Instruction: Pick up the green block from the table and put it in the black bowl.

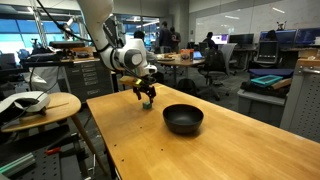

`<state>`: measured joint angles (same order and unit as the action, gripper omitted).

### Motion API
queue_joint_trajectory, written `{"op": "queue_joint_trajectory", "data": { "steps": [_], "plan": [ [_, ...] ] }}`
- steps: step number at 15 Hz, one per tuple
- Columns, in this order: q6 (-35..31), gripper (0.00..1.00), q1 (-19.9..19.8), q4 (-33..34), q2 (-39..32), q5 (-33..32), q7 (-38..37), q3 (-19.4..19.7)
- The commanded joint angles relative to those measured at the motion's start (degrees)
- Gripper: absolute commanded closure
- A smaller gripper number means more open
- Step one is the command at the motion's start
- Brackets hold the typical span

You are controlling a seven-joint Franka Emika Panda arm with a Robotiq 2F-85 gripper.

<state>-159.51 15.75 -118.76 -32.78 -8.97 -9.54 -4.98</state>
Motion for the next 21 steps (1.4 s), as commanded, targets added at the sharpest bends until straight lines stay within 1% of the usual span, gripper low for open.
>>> {"op": "queue_joint_trajectory", "data": {
  "steps": [1,3,4,5,7,10,12,18,21],
  "plan": [
    [0.5,0.0,1.0,2.4,-1.9,0.4,0.3,1.4],
    [0.7,0.0,0.9,2.6,-2.4,0.5,0.3,1.4],
    [0.7,0.15,0.9,2.6,-2.6,0.6,0.3,1.5],
    [0.7,0.27,0.9,2.6,-2.7,0.7,0.3,1.4],
    [0.6,0.42,1.1,2.6,-2.8,0.6,0.2,1.5],
    [0.7,0.67,1.4,2.7,-2.6,0.5,-0.1,1.6],
    [0.7,0.79,1.7,2.7,-2.1,0.3,-0.3,2.0],
    [1.6,0.79,1.3,1.8,1.1,0.1,-0.8,3.3],
    [1.7,0.79,0.9,1.0,3.7,-0.5,-1.4,5.6]
  ]
}}
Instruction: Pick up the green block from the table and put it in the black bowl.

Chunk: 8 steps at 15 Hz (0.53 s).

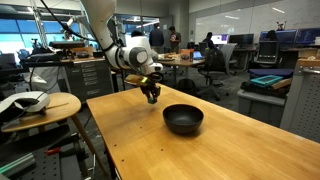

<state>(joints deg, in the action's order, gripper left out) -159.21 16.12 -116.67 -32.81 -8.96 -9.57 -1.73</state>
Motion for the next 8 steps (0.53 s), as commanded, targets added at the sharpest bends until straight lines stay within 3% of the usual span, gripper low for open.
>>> {"op": "queue_joint_trajectory", "data": {
  "steps": [1,8],
  "plan": [
    [1.5,0.79,0.4,-1.3,4.6,-0.7,-1.6,3.2],
    [1.5,0.79,-2.0,-3.8,9.9,-0.9,-4.2,8.3]
  ]
}}
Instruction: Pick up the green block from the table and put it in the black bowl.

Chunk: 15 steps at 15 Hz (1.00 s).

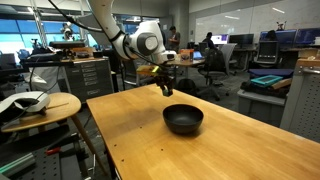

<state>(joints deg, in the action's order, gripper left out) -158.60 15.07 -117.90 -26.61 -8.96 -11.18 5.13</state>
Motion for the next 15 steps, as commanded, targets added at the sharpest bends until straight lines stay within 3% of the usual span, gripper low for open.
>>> {"op": "queue_joint_trajectory", "data": {
  "steps": [1,8,15],
  "plan": [
    [0.8,0.79,-1.5,-3.1,4.1,-0.7,-2.9,1.9],
    [0.6,0.79,-5.8,-5.4,3.4,0.0,-4.4,3.9],
    [-0.2,0.79,-9.7,-4.7,0.1,4.0,-3.7,2.4]
  ]
}}
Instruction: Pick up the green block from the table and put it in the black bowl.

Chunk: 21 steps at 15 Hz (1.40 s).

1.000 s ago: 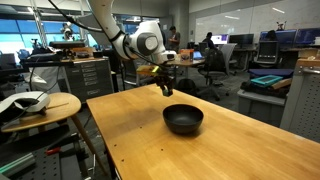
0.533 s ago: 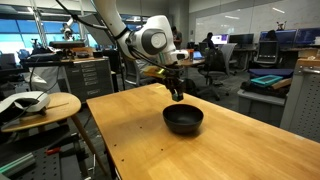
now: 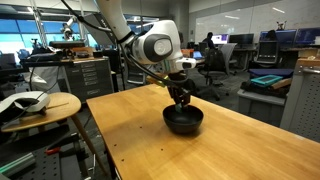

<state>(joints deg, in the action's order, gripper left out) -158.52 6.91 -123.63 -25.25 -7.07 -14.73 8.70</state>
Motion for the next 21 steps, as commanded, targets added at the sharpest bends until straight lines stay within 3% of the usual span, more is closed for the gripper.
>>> {"op": "queue_joint_trajectory", "data": {
  "steps": [1,6,7,8,12,17,21],
  "plan": [
    [-0.4,0.79,-2.0,1.3,-2.1,3.0,0.1,-1.5],
    [-1.0,0.79,-3.7,2.6,-5.5,6.8,0.7,-2.8],
    [-1.0,0.29,-3.9,2.7,-5.6,7.3,0.7,-2.9],
    [-0.8,0.28,-3.7,2.9,-5.6,7.4,0.5,-2.8],
    [0.3,0.01,-2.9,2.8,-2.8,7.1,0.2,-2.3],
    [3.3,0.0,-2.3,1.8,3.6,6.5,0.3,-2.8],
    [12.8,0.0,-3.4,2.3,8.5,7.8,2.1,-5.6]
  ]
}}
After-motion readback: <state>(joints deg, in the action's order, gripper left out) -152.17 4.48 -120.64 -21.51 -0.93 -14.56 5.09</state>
